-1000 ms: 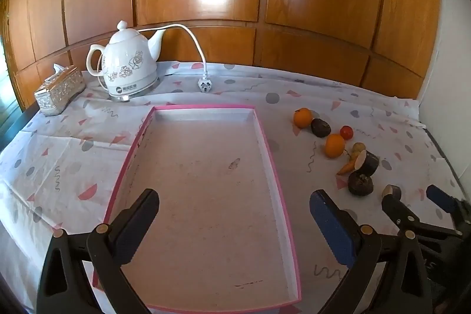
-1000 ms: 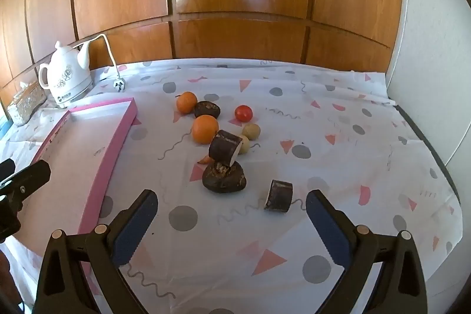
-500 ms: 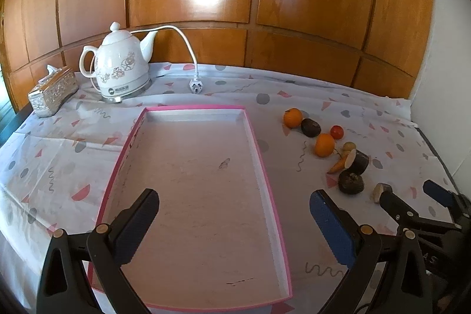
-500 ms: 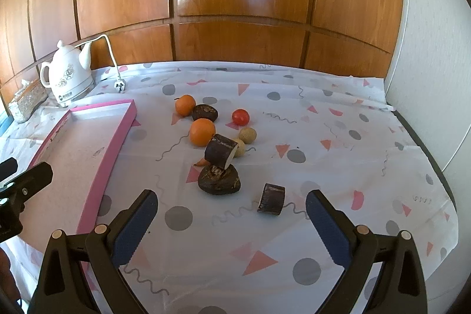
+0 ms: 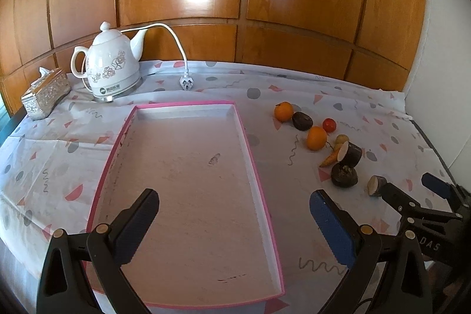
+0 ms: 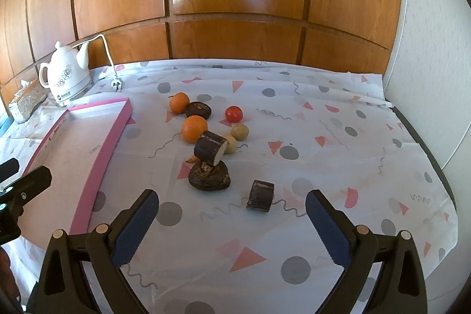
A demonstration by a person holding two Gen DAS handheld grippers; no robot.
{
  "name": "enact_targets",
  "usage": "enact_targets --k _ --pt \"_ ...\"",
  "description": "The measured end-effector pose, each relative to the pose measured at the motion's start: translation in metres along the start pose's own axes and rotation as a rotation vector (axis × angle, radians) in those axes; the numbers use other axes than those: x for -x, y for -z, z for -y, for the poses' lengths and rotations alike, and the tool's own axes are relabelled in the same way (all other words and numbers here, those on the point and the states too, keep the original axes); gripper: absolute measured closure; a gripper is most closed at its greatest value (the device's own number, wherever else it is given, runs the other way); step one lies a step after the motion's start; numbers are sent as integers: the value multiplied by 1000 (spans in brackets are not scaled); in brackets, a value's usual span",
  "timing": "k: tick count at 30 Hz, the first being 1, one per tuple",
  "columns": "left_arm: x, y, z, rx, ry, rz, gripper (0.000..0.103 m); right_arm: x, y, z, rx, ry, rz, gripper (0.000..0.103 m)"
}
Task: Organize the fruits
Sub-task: 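Move both tools toward the dark cylinder pieces beside the tray, then grasp a dark cylinder piece with the left tool while the right tool grasps another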
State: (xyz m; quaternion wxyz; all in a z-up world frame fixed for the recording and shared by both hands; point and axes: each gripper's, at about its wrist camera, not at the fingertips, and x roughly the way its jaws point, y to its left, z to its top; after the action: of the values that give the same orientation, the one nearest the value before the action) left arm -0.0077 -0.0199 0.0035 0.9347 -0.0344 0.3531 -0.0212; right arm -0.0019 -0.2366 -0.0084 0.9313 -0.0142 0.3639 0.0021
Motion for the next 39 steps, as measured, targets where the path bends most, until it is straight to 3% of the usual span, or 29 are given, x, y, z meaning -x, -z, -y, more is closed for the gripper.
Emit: enact_targets --k 14,26,31,34,36,37,39 --pt "-12 -3 16 -64 35 -41 0 -13 1 29 -24 -64 -42 10" --pt "-27 -13 33 -113 160 -102 1 -29 7 63 -69 -165 -102 20" --pt "-33 -13 46 -148 216 -140 13 -42 4 62 -69 -191 -134 20" --pt "-37 -14 54 -165 244 -159 18 -54 2 57 -65 -193 -152 31" --pt "-39 -17 61 -180 260 -167 27 -63 1 52 -62 -191 -168 48" --pt "-40 -19 65 -187 270 -170 29 -67 1 50 -56 -180 -176 71" --pt "-43 -24 75 -210 290 -167 36 -69 2 52 -66 -163 -171 75"
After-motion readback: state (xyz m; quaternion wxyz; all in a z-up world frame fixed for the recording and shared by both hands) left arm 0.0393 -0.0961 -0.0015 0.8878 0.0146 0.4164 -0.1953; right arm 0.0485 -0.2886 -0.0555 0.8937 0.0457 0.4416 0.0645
